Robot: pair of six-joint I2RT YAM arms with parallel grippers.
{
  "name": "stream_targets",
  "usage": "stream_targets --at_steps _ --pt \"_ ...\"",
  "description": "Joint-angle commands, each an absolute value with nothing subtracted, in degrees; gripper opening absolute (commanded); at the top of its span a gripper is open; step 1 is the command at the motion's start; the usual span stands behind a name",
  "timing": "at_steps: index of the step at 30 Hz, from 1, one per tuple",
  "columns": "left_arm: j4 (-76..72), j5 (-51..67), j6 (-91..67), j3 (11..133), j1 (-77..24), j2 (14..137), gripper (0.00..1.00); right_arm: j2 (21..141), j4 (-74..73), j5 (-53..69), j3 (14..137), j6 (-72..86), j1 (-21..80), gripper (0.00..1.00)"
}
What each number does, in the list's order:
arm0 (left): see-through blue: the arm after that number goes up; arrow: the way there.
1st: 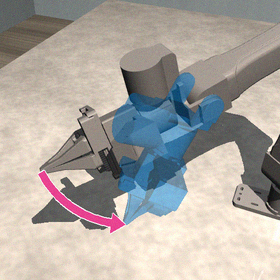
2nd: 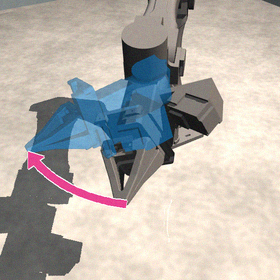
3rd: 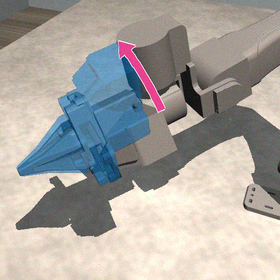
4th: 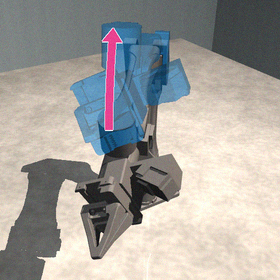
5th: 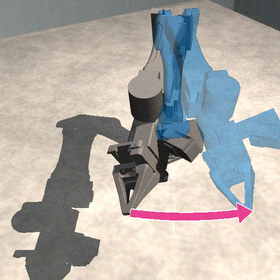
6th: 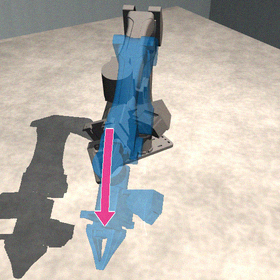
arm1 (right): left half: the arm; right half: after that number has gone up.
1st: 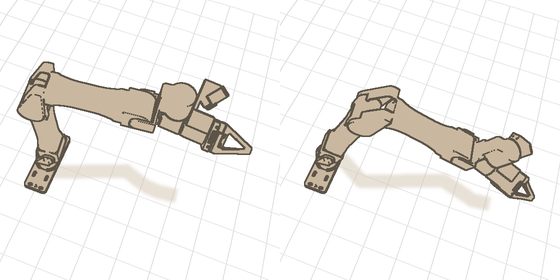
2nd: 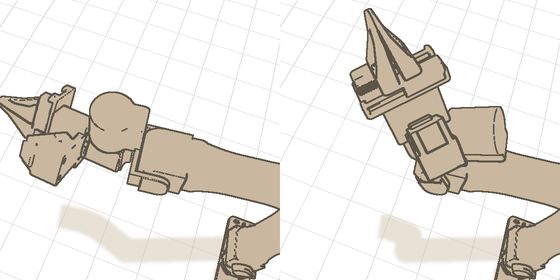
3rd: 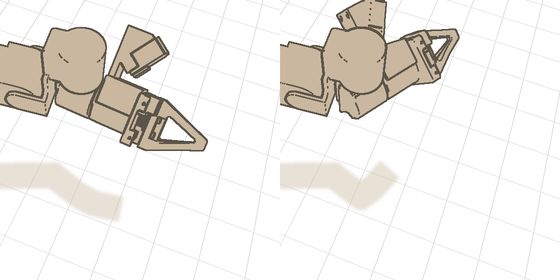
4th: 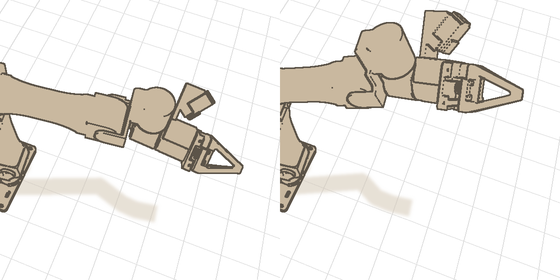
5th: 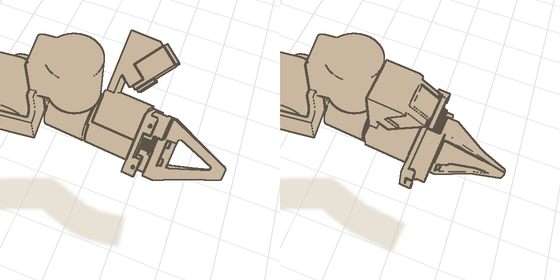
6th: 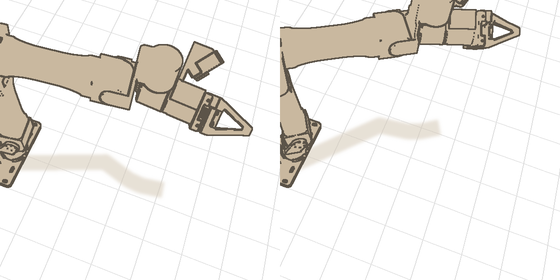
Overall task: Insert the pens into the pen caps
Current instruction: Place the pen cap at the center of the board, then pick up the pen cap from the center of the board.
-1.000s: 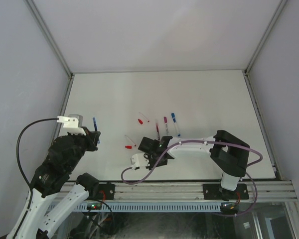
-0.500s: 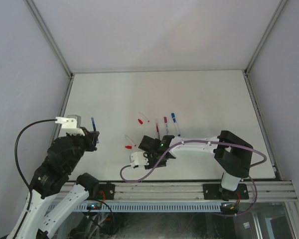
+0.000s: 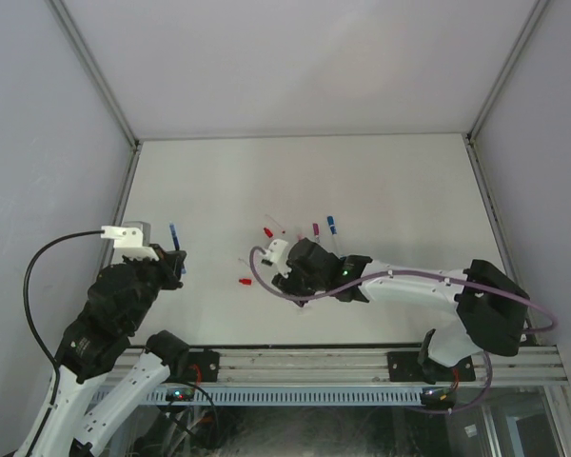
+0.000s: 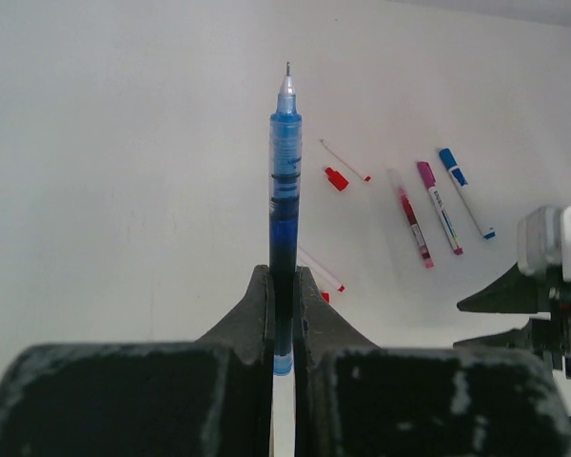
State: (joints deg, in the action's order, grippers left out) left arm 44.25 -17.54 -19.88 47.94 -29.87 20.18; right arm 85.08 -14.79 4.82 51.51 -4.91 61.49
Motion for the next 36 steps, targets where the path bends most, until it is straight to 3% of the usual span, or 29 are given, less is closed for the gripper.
stream_targets --at_steps 1,7,15,22,28,36 --pt "42.7 -18.5 -19.5 46.9 -29.5 20.0 0.0 81.7 -6.2 -4.1 51.8 15.1 60.9 0.43" --pt "42.7 -18.0 -19.3 46.9 -29.5 20.3 0.0 78.6 -6.0 -12.4 51.8 28.8 62.0 0.49" --pt "42.5 -17.6 -19.2 46.9 -29.5 20.5 0.0 76.1 -17.7 -23.5 51.8 55.6 63.0 0.5" --pt "42.5 -17.3 -19.1 46.9 -29.5 20.3 0.0 77.5 -18.9 -23.3 51.8 71.6 64.2 0.52" --pt "42.3 -16.8 -19.1 46.7 -29.5 19.7 0.0 80.0 -31.9 -23.8 54.1 92.9 64.9 0.54" --pt "41.6 -13.6 -18.3 46.5 -29.5 20.2 0.0 84.4 -39.1 -19.9 56.0 105.6 65.5 0.56"
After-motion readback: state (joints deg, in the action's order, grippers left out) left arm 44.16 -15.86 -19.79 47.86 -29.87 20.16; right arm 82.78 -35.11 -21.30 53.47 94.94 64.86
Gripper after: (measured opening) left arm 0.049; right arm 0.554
